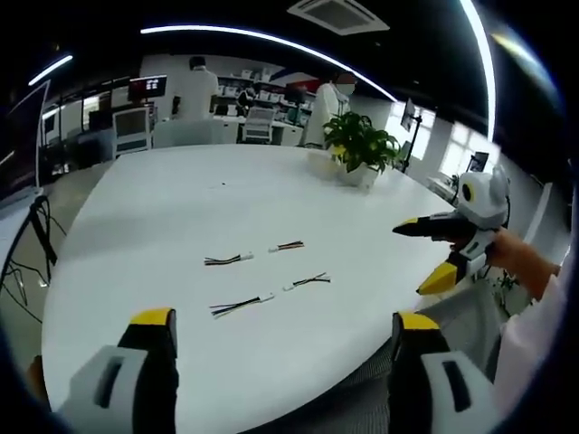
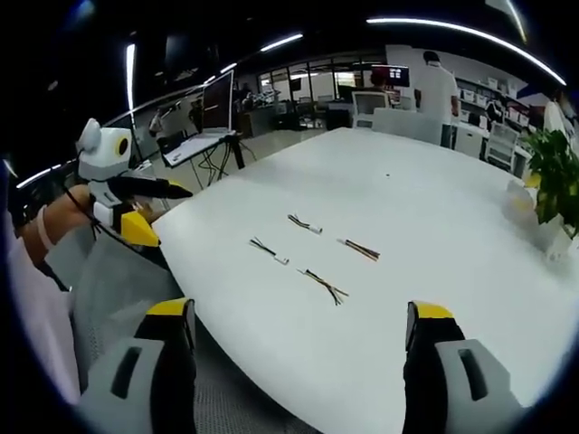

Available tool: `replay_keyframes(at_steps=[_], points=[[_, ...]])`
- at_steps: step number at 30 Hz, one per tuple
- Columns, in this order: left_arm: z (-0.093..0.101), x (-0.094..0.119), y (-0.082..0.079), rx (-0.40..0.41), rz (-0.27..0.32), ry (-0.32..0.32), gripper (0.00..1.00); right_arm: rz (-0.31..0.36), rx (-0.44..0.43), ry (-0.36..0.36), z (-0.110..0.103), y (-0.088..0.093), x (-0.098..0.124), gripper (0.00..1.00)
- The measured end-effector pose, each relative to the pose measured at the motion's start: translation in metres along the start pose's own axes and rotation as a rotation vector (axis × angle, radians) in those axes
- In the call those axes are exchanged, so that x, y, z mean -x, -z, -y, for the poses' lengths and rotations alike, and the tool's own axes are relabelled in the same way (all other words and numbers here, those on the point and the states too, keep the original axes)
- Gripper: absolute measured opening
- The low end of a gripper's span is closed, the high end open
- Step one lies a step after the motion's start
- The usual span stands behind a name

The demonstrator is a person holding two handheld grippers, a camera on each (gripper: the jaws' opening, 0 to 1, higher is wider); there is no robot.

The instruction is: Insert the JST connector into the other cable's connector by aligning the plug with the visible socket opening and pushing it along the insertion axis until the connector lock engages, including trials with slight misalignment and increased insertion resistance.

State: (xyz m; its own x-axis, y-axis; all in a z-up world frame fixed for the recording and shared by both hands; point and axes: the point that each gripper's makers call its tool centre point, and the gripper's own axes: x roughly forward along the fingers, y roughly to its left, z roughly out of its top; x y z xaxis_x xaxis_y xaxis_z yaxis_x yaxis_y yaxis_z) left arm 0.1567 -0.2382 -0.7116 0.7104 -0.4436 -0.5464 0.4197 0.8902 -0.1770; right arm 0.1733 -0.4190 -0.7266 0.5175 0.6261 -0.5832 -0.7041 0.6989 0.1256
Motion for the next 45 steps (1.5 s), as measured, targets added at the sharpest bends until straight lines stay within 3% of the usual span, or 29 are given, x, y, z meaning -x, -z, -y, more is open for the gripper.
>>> replay_keyframes(at_steps=[16,33,45], points=[[-0.007,-0.001,-0.002,-0.001,0.005,-0.020,0.95,-0.005,0.008,-0.008,-0.001,0.001,-0.002,0.94],[-0.004,-0.005,0.009,0.004,-0.030,-0.007,0.94,-0.021,0.023,-0.012,-0.002,0.004,-0.006,0.93],[-0.009,-0.005,0.005,-0.004,-0.024,-0.015,0.94,-0.011,0.012,-0.012,-0.001,0.001,-0.006,0.92]])
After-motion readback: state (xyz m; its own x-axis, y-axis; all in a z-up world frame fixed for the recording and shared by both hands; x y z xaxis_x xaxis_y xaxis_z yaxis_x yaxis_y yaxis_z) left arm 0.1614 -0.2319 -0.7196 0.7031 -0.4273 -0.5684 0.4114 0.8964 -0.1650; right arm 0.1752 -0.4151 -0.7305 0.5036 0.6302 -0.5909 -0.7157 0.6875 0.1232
